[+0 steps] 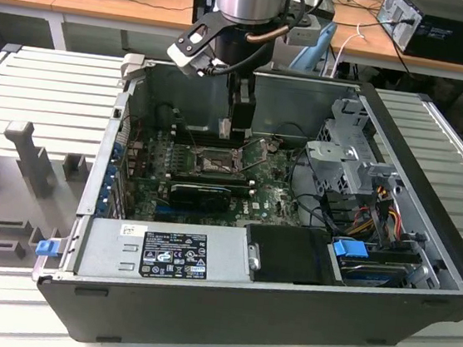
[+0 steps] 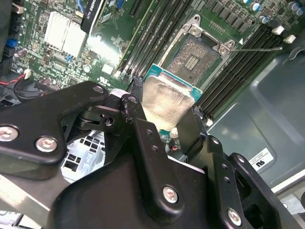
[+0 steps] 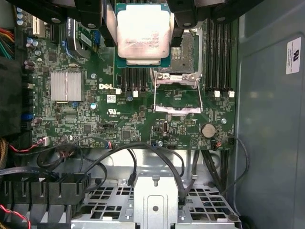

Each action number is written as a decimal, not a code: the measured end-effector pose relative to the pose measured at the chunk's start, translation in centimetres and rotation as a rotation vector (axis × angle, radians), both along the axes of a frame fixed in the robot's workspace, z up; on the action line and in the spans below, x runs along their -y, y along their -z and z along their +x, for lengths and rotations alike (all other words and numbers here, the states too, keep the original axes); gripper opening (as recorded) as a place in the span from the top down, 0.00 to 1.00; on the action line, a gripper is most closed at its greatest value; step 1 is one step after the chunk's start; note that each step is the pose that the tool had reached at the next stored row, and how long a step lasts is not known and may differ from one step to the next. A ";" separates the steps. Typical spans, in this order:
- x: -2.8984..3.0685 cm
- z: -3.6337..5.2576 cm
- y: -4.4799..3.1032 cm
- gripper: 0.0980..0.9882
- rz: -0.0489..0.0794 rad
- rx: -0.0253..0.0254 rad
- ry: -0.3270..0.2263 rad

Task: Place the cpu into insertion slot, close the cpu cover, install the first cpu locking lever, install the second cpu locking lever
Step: 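Place the cpu into insertion slot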

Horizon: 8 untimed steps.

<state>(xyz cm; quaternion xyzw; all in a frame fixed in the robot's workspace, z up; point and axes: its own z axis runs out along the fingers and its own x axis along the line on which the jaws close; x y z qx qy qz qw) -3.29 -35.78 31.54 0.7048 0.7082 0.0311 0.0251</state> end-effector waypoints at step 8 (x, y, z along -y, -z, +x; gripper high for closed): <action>0.00 0.00 0.95 0.52 0.001 -0.0018 0.000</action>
